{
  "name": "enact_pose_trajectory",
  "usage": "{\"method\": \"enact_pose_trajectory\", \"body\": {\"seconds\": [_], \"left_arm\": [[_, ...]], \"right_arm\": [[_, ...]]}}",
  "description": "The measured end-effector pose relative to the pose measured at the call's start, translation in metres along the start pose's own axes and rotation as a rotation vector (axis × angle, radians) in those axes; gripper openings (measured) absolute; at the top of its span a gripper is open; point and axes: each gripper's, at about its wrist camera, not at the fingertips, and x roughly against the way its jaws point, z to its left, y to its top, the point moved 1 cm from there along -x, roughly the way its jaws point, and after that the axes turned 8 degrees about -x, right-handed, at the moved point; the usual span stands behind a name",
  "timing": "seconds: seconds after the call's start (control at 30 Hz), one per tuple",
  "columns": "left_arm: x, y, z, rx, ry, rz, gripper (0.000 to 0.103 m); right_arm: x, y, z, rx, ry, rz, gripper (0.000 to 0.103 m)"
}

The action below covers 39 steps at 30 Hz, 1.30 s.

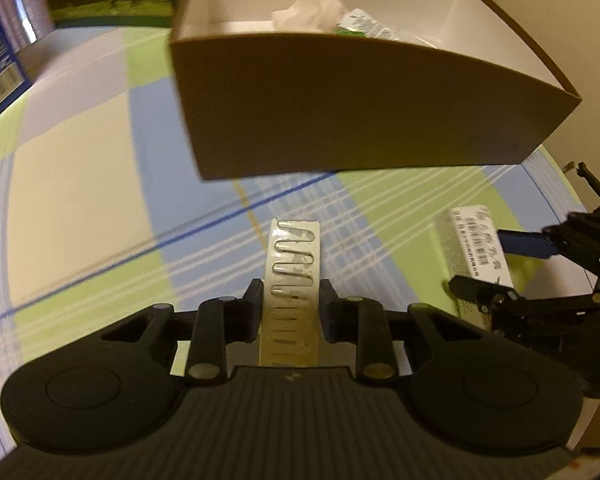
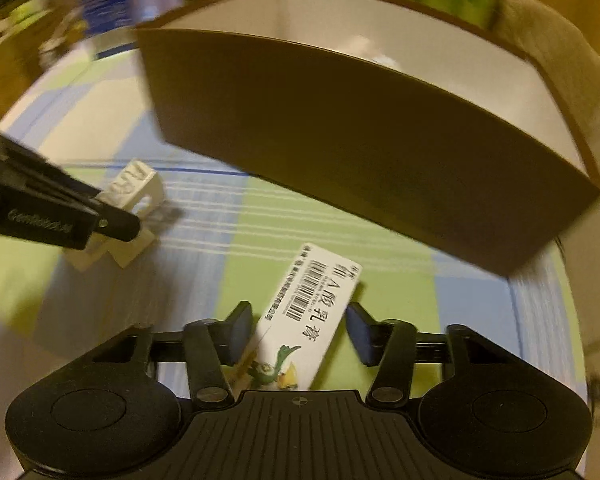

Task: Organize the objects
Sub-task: 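Grasp the white medicine box with the right tool while the left tool holds the strip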

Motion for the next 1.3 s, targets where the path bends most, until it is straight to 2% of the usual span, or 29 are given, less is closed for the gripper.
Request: {"method": "enact_pose_trajectory", "body": {"seconds": [0.1, 0.2, 0.4, 0.57, 0.83, 1.3], "left_arm": [[0.007, -0.012, 0.002, 0.031, 0.013, 0.011, 0.024], [0.015, -0.026, -0.001, 0.066, 0.02, 0.019, 0.024], [0.026, -0.045, -0.01, 0.091, 0.019, 0.024, 0.024], [0.021, -0.04, -0.013, 0.083, 0.03, 0.03, 0.024], [0.015, -0.04, -0.018, 0.075, 0.059, 0.04, 0.024], [0.018, -0.041, -0.023, 0.072, 0.064, 0.037, 0.023]], "right_arm": [[0.002, -0.004, 0.004, 0.06, 0.058, 0.005, 0.04], [0.004, -0.01, 0.0, 0.064, 0.097, 0.028, 0.038], [0.005, -0.028, -0.009, 0.009, 0.109, 0.079, 0.038], [0.004, -0.018, -0.01, -0.06, 0.104, 0.064, 0.038], [0.0, -0.014, -0.003, -0.024, 0.075, 0.069, 0.036], [0.012, -0.022, -0.007, -0.026, 0.098, 0.094, 0.035]]}}
